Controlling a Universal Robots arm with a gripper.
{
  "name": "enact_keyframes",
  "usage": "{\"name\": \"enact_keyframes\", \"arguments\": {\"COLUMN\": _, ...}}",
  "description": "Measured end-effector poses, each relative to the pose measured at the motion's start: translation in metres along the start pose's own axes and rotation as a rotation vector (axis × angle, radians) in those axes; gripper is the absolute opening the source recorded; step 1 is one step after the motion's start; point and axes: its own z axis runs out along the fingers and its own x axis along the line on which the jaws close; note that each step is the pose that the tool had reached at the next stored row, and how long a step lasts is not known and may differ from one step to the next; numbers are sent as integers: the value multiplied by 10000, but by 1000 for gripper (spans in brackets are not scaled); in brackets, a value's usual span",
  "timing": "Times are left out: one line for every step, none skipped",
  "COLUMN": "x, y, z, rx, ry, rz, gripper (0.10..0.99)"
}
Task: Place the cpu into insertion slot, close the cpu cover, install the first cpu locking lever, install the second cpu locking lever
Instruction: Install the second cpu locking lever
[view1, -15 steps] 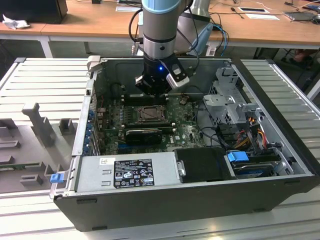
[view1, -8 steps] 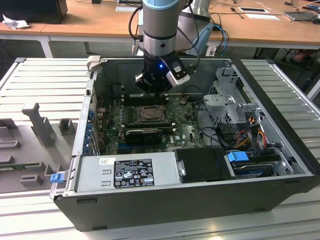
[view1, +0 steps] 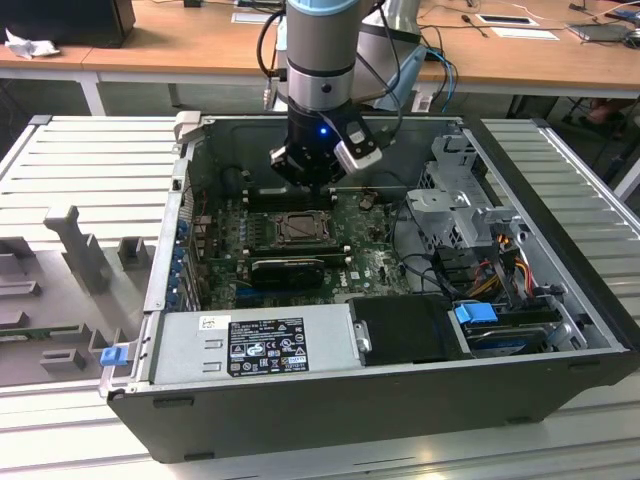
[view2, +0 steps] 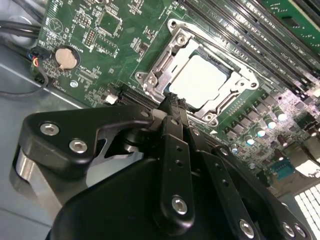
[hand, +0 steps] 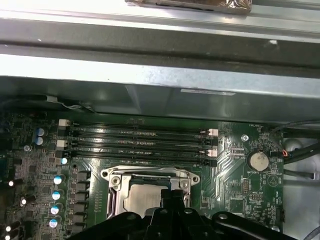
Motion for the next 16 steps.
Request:
{"name": "enact_keyframes", "arguments": {"x": 0, "y": 0, "z": -6, "rx": -1, "ry": -1, "rz": -1, "gripper": 106}}
{"name": "enact_keyframes", "arguments": {"x": 0, "y": -1, "z": -6, "rx": -4, "ry": -2, "rz": 0, "gripper": 106}}
{"name": "enact_keyframes", "arguments": {"x": 0, "y": -3, "z": -6, "rx": -3, "ry": -2, "rz": 0, "gripper": 106}}
{"name": "enact_keyframes", "arguments": {"x": 0, "y": -4, "z": -7, "rx": -1, "ry": -1, "rz": -1, "gripper": 106}}
{"name": "enact_keyframes", "arguments": {"x": 0, "y": -6, "z": -7, "rx": -1, "ry": -1, "rz": 0, "gripper": 106}}
{"name": "enact_keyframes", "arguments": {"x": 0, "y": -8, "z": -6, "rx": -1, "ry": -1, "rz": -1, "gripper": 106}}
{"name": "enact_keyframes", "arguments": {"x": 0, "y": -9, "z": -5, "rx": -1, "ry": -1, "rz": 0, "gripper": 106}}
{"name": "enact_keyframes", "arguments": {"x": 0, "y": -11, "z": -4, "rx": -1, "ry": -1, "rz": 0, "gripper": 106}}
{"name": "enact_keyframes", "arguments": {"x": 1, "y": -13, "z": -4, "rx": 0, "ry": 0, "rz": 0, "gripper": 106}}
{"name": "enact_keyframes", "arguments": {"x": 1, "y": -16, "z": -4, "rx": 0, "ry": 0, "rz": -1, "gripper": 106}}
{"name": "enact_keyframes", "arguments": {"x": 1, "y": -20, "z": -3, "rx": 0, "ry": 0, "rz": -1, "gripper": 106}}
{"name": "enact_keyframes", "arguments": {"x": 1, "y": -27, "z": -3, "rx": 0, "ry": 0, "rz": -1, "gripper": 106}}
{"name": "enact_keyframes", "arguments": {"x": 2, "y": -32, "z": -3, "rx": -1, "ry": -1, "rz": -1, "gripper": 106}}
{"name": "enact_keyframes", "arguments": {"x": 2, "y": -36, "z": -4, "rx": 0, "ry": 0, "rz": -1, "gripper": 106}}
{"name": "enact_keyframes", "arguments": {"x": 3, "y": -44, "z": -5, "rx": 0, "ry": -1, "rz": 0, "gripper": 106}}
{"name": "enact_keyframes", "arguments": {"x": 3, "y": -49, "z": -5, "rx": 0, "ry": 0, "rz": 0, "gripper": 106}}
